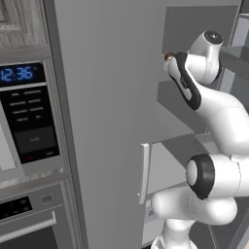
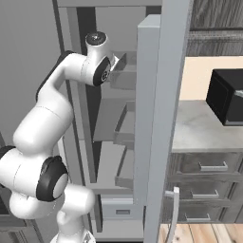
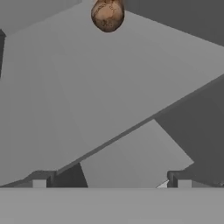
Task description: Take the tomato and potato out of the freezer and place them in the tupperware container on the counter. Then put the tupperware containing the vegetables back in the freezer.
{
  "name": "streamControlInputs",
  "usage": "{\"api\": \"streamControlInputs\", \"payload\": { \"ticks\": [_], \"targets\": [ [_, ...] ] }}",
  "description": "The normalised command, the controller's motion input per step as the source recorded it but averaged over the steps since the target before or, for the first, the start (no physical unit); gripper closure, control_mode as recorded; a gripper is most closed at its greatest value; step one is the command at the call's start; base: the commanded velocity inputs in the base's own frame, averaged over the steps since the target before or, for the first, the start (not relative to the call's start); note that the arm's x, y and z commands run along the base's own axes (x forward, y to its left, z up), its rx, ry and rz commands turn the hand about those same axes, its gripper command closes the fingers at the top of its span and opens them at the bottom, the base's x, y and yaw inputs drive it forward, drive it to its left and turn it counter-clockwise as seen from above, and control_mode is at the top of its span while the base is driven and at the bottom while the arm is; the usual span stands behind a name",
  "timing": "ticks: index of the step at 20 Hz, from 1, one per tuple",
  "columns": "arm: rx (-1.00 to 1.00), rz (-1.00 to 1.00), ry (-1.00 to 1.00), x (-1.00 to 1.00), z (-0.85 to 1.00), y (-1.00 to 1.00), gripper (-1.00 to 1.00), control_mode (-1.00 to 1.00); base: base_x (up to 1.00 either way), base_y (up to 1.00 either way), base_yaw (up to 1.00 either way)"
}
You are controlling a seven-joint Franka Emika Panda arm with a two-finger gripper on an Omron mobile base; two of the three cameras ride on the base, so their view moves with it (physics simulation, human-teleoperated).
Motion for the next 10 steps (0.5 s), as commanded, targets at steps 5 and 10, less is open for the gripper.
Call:
{"api": "streamControlInputs", "payload": {
  "ticks": [5, 10],
  "targets": [
    [0.03, -0.05, 0.11, -0.1, 0.19, -0.57, -1.0, -1.0, 0.0, 0.0, 0.0],
    [0.0, -0.05, 0.01, -0.59, 0.11, -0.58, -1.0, -1.0, 0.0, 0.0, 0.0]
  ]
}}
